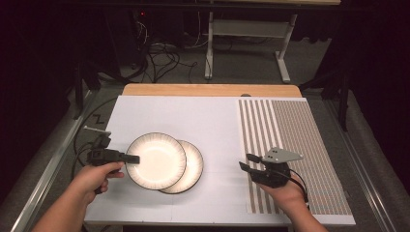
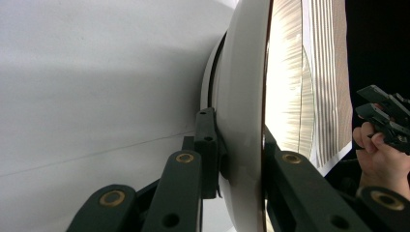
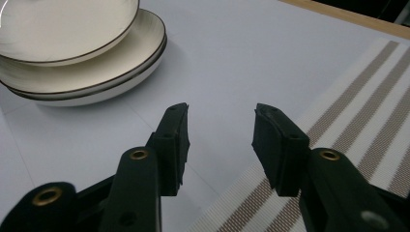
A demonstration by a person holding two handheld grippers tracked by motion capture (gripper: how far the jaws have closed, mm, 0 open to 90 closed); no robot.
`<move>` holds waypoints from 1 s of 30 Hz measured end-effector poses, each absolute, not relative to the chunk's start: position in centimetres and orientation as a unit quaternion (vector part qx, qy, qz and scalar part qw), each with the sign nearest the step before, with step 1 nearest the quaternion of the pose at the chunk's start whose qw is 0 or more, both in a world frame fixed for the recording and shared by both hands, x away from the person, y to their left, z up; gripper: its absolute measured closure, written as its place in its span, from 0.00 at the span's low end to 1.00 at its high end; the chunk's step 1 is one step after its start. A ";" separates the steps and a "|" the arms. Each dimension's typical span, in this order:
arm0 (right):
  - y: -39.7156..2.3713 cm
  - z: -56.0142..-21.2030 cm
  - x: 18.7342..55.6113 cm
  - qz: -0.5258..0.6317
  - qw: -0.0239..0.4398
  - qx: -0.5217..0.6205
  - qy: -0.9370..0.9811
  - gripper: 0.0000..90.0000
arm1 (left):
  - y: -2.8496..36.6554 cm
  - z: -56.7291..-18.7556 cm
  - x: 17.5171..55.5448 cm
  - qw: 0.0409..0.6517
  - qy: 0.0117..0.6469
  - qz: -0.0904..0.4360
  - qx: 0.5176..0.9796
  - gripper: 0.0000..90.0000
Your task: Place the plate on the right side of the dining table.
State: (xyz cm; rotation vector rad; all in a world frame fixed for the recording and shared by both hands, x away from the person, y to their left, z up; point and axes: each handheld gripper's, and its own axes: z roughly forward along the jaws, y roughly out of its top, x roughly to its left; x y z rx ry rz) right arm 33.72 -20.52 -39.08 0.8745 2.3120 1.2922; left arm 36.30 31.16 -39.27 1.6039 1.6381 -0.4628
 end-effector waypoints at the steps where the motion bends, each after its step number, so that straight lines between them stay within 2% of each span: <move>1: -20.9 -39.1 33.6 0.456 0.178 0.310 0.815 0.61 | 31.2 -39.3 36.3 0.391 0.645 -0.182 0.631 0.89; 5: -22.5 -39.3 33.0 0.453 0.190 0.320 0.810 0.55 | 31.1 -39.2 36.2 0.394 0.640 -0.178 0.635 0.89; 11: -24.3 -39.8 32.7 0.463 0.210 0.341 0.790 0.39 | 31.0 -39.1 36.0 0.402 0.634 -0.166 0.639 0.89; 17: -24.4 -40.0 32.9 0.475 0.204 0.351 0.781 0.32 | 30.9 -39.1 35.8 0.407 0.628 -0.159 0.645 0.89; 19: -24.3 -40.0 32.9 0.476 0.206 0.351 0.780 0.28 | 30.9 -39.1 35.8 0.408 0.626 -0.156 0.646 0.89; 21: -24.1 -40.1 32.9 0.473 0.211 0.355 0.778 0.17 | 30.9 -39.1 35.7 0.411 0.627 -0.153 0.643 0.89; 22: -24.1 -40.1 32.9 0.473 0.211 0.355 0.778 0.17 | 30.9 -39.1 35.7 0.411 0.627 -0.153 0.643 0.89; 25: -23.8 -40.3 32.9 0.467 0.220 0.362 0.776 0.07 | 30.9 -39.0 35.6 0.415 0.626 -0.147 0.644 0.89; 30: -23.6 -40.4 33.0 0.466 0.216 0.363 0.778 0.06 | 30.9 -39.0 35.5 0.419 0.623 -0.142 0.645 0.89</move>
